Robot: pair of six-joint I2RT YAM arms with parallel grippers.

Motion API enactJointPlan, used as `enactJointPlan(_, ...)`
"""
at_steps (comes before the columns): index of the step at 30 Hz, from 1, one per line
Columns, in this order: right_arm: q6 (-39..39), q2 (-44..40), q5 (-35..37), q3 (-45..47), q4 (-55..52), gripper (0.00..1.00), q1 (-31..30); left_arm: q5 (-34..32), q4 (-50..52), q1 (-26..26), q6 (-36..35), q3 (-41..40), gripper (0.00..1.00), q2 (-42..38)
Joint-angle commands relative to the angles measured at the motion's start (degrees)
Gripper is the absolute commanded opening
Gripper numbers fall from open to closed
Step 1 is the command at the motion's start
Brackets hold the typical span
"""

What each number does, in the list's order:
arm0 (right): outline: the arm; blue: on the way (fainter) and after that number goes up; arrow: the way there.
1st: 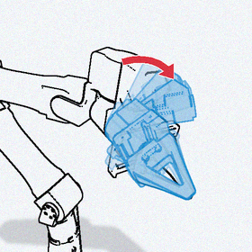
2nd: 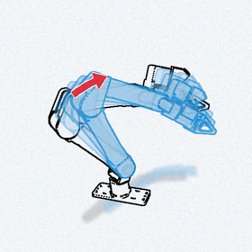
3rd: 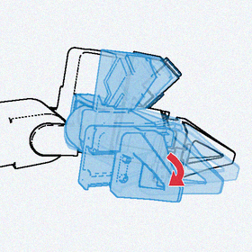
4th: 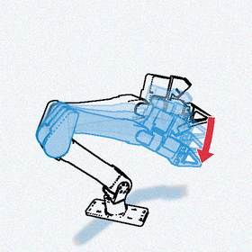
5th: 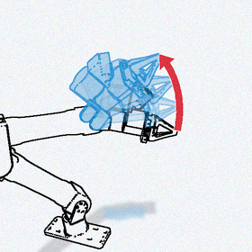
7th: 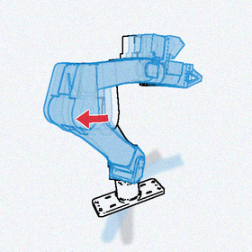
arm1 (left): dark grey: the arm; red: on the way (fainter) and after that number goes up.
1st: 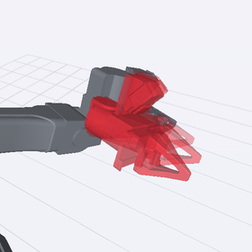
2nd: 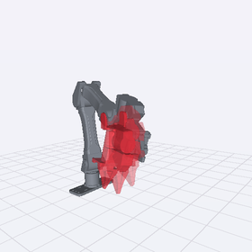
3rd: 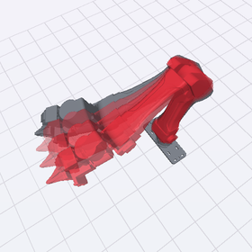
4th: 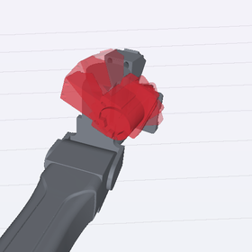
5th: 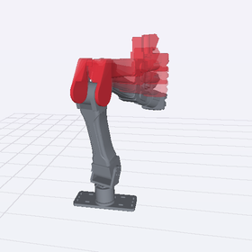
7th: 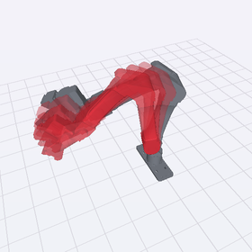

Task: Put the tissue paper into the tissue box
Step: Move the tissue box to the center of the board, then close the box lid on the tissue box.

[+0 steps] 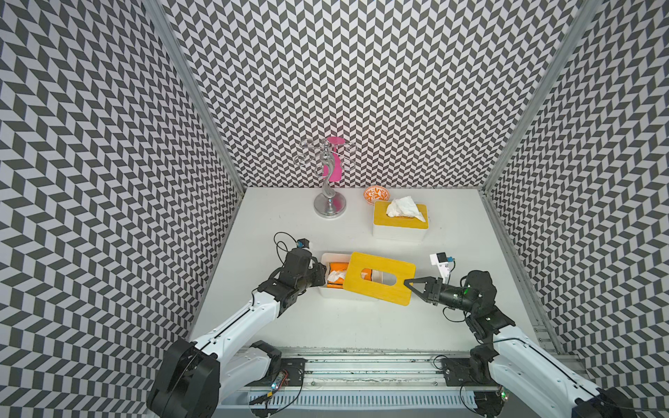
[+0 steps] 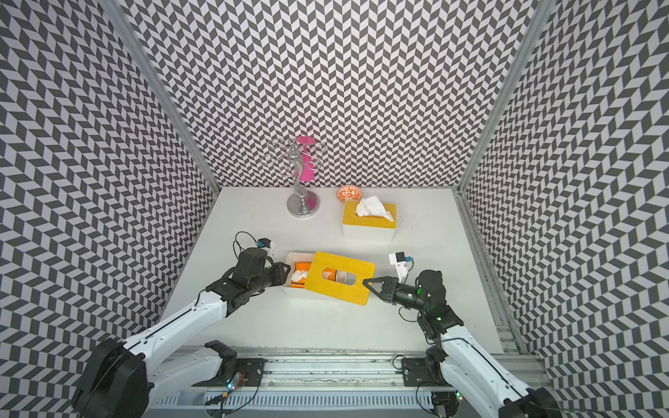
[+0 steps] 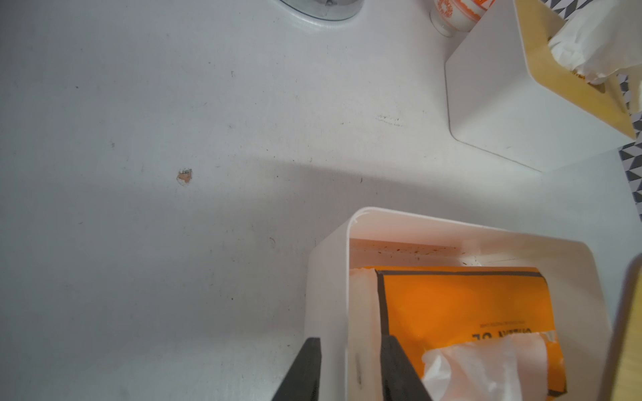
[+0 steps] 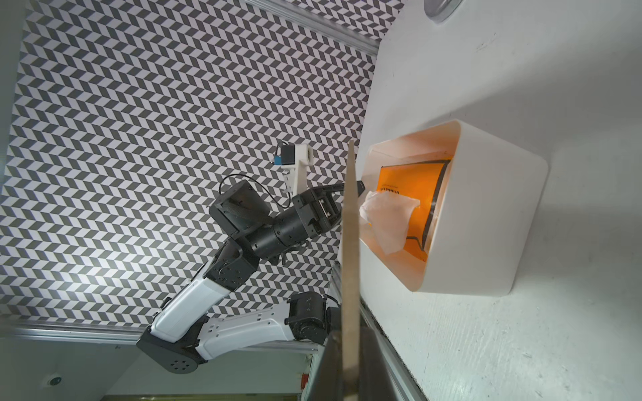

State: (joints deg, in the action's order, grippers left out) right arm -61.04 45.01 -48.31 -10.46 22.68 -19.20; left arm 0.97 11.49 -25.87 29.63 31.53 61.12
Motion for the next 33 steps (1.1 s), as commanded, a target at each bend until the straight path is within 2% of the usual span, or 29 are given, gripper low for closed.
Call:
enactJointPlan(1, -1.61, 0.31, -1.20, -0.17, 7.91, 0.00, -0.64, -0.63, 0.10, -0.24, 0.10, 0.63, 0.44, -3.62)
enactJointPlan(7, -2.20, 5.16, -0.73, -3.71, 9.84, 0.00, -2.38, -0.29, -0.17, -0.18, -0.47, 1.23, 0.72, -10.79)
enactJointPlan(14, -3.08, 15.89, -1.88, -9.22, 15.13, 0.00, -5.72, -0.36, 1.14, -0.15, -1.57, 2.43, 0.95, -13.83)
enactJointPlan(22, -4.99, 24.84, -0.08, -13.08, 19.93, 0.00, -10.13, -0.37, 1.35, -0.20, -1.89, 2.51, 1.00, -13.31)
enactJointPlan(33, -7.68, 34.49, -0.98, -14.76, 27.32, 0.00, -10.66, 0.26, -0.11, -0.15, -2.25, 1.84, 1.00, -12.26)
